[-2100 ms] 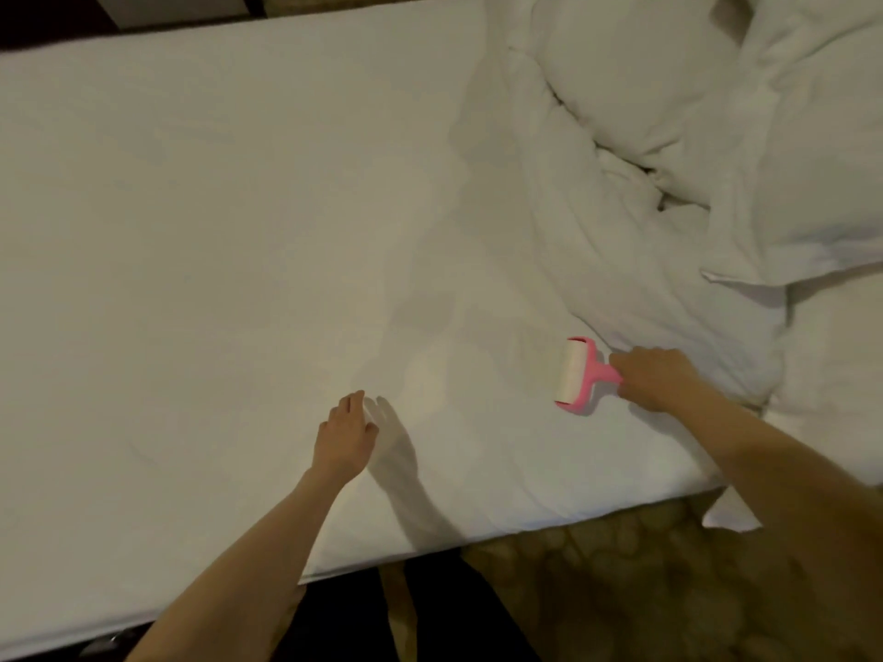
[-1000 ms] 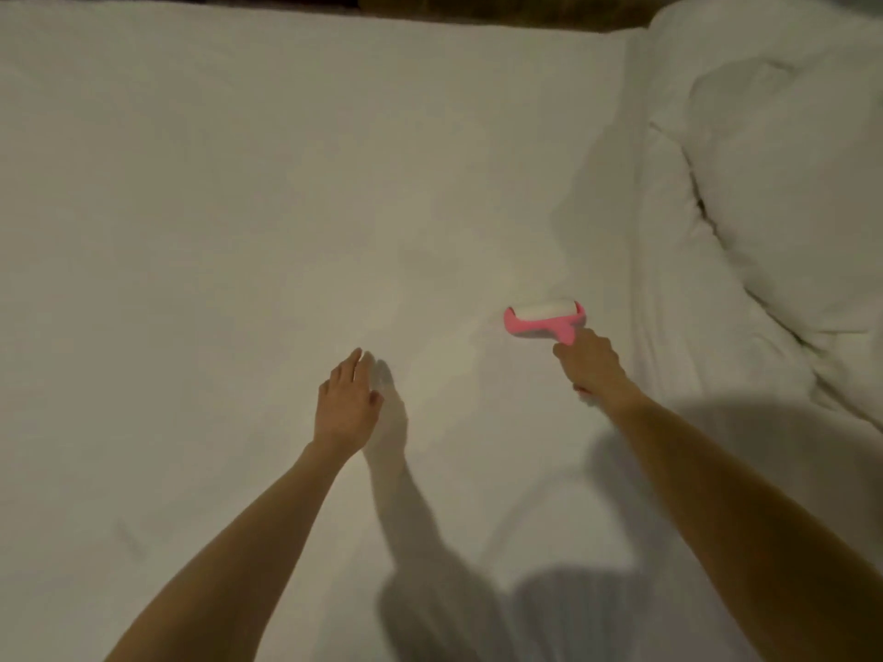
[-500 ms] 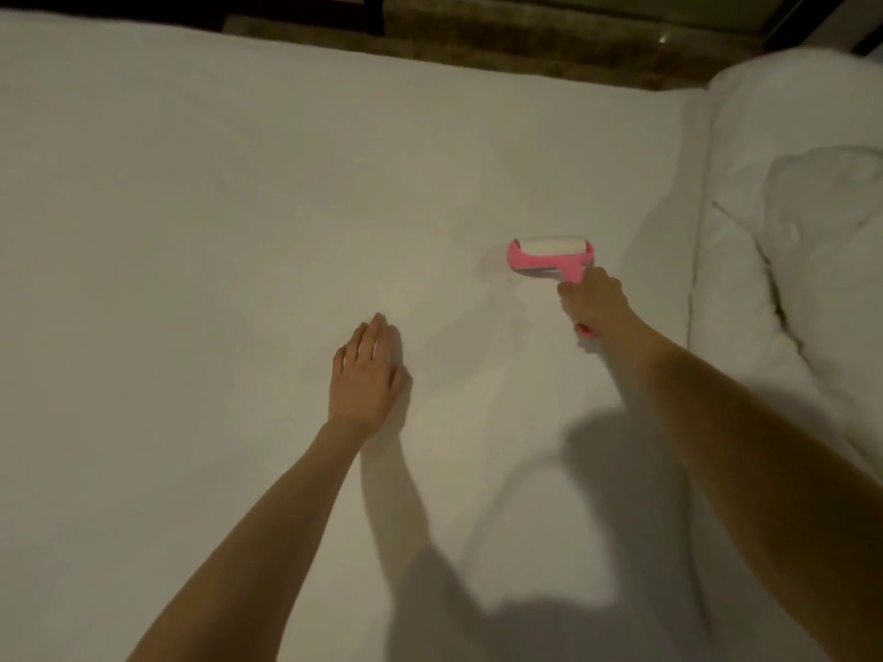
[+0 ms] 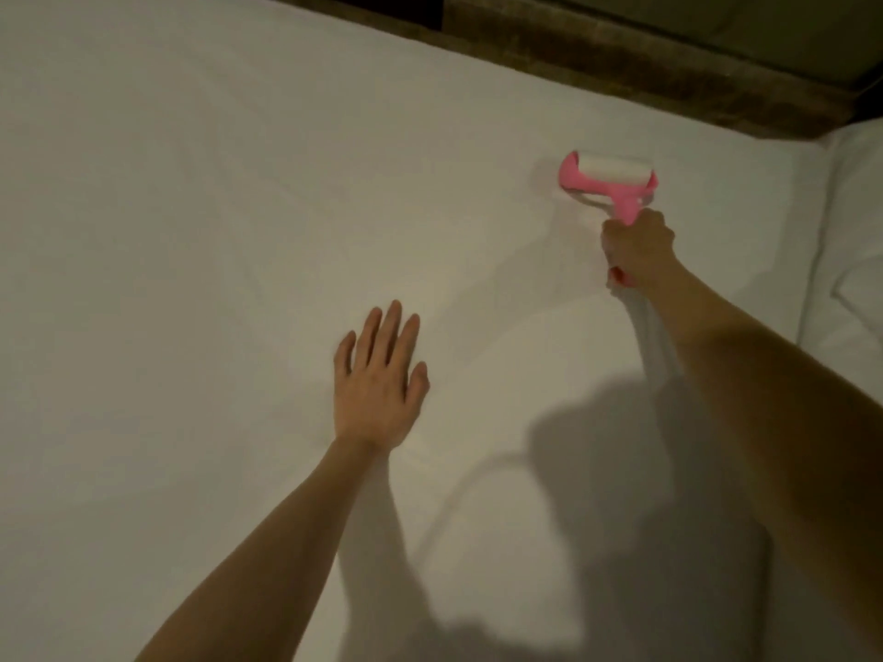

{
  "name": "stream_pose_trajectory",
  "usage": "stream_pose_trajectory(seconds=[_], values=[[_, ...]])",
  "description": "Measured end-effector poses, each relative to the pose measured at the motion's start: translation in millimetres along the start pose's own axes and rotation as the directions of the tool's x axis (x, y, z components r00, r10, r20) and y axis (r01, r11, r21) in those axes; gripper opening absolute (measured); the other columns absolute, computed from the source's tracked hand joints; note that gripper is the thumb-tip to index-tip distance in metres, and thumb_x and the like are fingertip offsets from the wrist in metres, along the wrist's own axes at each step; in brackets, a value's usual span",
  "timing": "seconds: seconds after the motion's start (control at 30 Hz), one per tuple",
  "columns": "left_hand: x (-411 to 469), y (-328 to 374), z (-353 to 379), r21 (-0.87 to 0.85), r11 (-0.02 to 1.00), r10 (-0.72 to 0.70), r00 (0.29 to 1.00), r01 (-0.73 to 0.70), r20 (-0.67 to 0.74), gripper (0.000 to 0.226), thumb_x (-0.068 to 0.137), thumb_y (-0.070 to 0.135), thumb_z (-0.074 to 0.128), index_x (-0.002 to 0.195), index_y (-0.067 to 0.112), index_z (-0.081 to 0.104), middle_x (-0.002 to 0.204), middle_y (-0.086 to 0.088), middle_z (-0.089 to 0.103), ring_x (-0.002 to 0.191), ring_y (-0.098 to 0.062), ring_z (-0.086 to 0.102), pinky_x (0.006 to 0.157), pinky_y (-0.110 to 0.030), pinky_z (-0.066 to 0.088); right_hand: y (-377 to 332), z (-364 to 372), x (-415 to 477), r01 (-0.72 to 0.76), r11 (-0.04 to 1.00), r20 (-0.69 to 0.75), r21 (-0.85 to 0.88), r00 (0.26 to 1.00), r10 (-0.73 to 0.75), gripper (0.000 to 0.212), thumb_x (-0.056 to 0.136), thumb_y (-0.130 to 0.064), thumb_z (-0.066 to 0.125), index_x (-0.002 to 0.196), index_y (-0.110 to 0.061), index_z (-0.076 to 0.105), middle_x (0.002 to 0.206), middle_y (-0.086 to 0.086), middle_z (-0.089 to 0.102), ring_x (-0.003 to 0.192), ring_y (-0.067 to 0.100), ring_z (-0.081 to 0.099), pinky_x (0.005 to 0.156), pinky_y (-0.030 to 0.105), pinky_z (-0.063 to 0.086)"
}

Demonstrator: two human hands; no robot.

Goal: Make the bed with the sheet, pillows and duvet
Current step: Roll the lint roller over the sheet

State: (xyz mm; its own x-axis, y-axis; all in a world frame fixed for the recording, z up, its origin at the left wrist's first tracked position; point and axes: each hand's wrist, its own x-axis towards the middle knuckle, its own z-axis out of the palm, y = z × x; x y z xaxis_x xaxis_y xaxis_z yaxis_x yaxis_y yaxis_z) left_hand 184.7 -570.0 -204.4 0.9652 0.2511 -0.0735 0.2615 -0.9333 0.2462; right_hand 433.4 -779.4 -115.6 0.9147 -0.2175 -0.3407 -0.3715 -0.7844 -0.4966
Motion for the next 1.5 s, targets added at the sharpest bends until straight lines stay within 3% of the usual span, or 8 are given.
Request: stream_pose_trajectory(seconds=[0.13, 0.37, 0.67, 0.8, 0.93, 1.1, 1.27, 1.5], values=[[-1, -1, 4, 0.010, 1.000, 0.005, 1.000, -0.005, -0.021, 0.056, 0.096, 0.042, 0.026, 0.150, 0.026, 0.025, 0.159, 0.002, 0.016, 0.147, -0.018, 0.011, 0.116, -0.042, 0.011, -31, 1, 20, -0.004, 0.995, -0.038, 0.096, 0.999, 0.008, 0.038, 0.095, -0.013, 0.043, 0.131, -0.003, 0.046, 0.118, 0.014, 0.057, 0.105, 0.026, 0.062, 0.022, 0.009, 0.025], [0, -4, 12, 0.009, 1.000, 0.002, 0.997, -0.001, -0.075, 0.057, 0.094, 0.042, 0.028, 0.149, 0.027, 0.027, 0.159, 0.003, 0.017, 0.147, -0.018, 0.014, 0.115, -0.042, 0.015, -54, -1, 53, 0.011, 0.983, 0.025, 0.183, 1.000, -0.016, 0.037, 0.092, -0.008, 0.047, 0.129, -0.007, 0.049, 0.094, 0.010, 0.055, 0.022, -0.001, 0.043, 0.025, 0.009, 0.028], [3, -5, 14, -0.004, 1.000, 0.006, 0.997, -0.006, -0.076, 0.057, 0.093, 0.042, 0.029, 0.148, 0.026, 0.031, 0.158, 0.002, 0.020, 0.146, -0.018, 0.016, 0.114, -0.042, 0.017, -35, -7, 33, 0.000, 0.991, 0.013, 0.134, 1.000, -0.002, 0.030, 0.093, -0.015, 0.047, 0.121, -0.006, 0.051, 0.093, 0.009, 0.052, 0.025, 0.001, 0.045, 0.024, 0.009, 0.023], [3, -3, 12, -0.010, 1.000, 0.017, 0.998, -0.018, -0.053, 0.057, 0.095, 0.042, 0.028, 0.149, 0.025, 0.028, 0.159, 0.002, 0.017, 0.147, -0.017, 0.012, 0.116, -0.042, 0.012, -12, -8, 14, 0.034, 0.999, -0.009, 0.020, 0.999, -0.034, 0.035, 0.093, -0.019, 0.049, 0.122, -0.001, 0.055, 0.098, 0.009, 0.055, 0.061, 0.018, 0.055, 0.027, 0.011, 0.028], [4, -4, 6, -0.045, 0.999, 0.025, 0.999, -0.026, -0.028, 0.056, 0.095, 0.043, 0.028, 0.149, 0.026, 0.027, 0.159, 0.003, 0.017, 0.147, -0.017, 0.011, 0.116, -0.040, 0.009, 18, -8, -20, 0.021, 0.999, -0.008, -0.032, 1.000, -0.021, 0.035, 0.093, -0.020, 0.049, 0.121, -0.002, 0.056, 0.115, 0.017, 0.062, 0.101, 0.030, 0.062, 0.065, 0.025, 0.038], [0, -3, -7, -0.102, 0.994, 0.048, 0.998, -0.044, 0.035, 0.057, 0.097, 0.042, 0.026, 0.150, 0.024, 0.022, 0.160, 0.001, 0.012, 0.147, -0.019, 0.006, 0.117, -0.041, 0.005, 64, -14, -78, -0.020, 0.999, -0.001, -0.032, 1.000, 0.020, 0.032, 0.089, -0.021, 0.049, 0.113, -0.003, 0.059, 0.101, 0.017, 0.064, 0.081, 0.029, 0.061, 0.053, 0.025, 0.038], [-7, 3, -29, -0.014, 0.998, 0.063, 0.988, -0.062, 0.139, 0.056, 0.099, 0.036, 0.032, 0.151, 0.020, 0.018, 0.160, -0.002, 0.009, 0.147, -0.023, 0.004, 0.118, -0.043, 0.007, 104, -20, -140, -0.110, 0.994, 0.030, -0.023, 0.993, 0.111, 0.032, 0.083, -0.026, 0.050, 0.105, -0.004, 0.060, 0.099, 0.018, 0.067, 0.085, 0.034, 0.066, 0.068, 0.038, 0.053], [-84, -7, -35, -0.018, 0.984, 0.179, 0.967, -0.179, 0.179, 0.055, 0.097, 0.027, 0.041, 0.148, 0.011, 0.027, 0.159, -0.006, 0.017, 0.146, -0.027, 0.014, 0.116, -0.043, 0.014, 146, -33, -213, -0.116, 0.990, 0.071, -0.084, 0.990, 0.122, 0.014, 0.090, -0.018, 0.048, 0.097, -0.008, 0.055, 0.085, 0.012, 0.062, 0.055, 0.016, 0.055, 0.037, 0.018, 0.034]])
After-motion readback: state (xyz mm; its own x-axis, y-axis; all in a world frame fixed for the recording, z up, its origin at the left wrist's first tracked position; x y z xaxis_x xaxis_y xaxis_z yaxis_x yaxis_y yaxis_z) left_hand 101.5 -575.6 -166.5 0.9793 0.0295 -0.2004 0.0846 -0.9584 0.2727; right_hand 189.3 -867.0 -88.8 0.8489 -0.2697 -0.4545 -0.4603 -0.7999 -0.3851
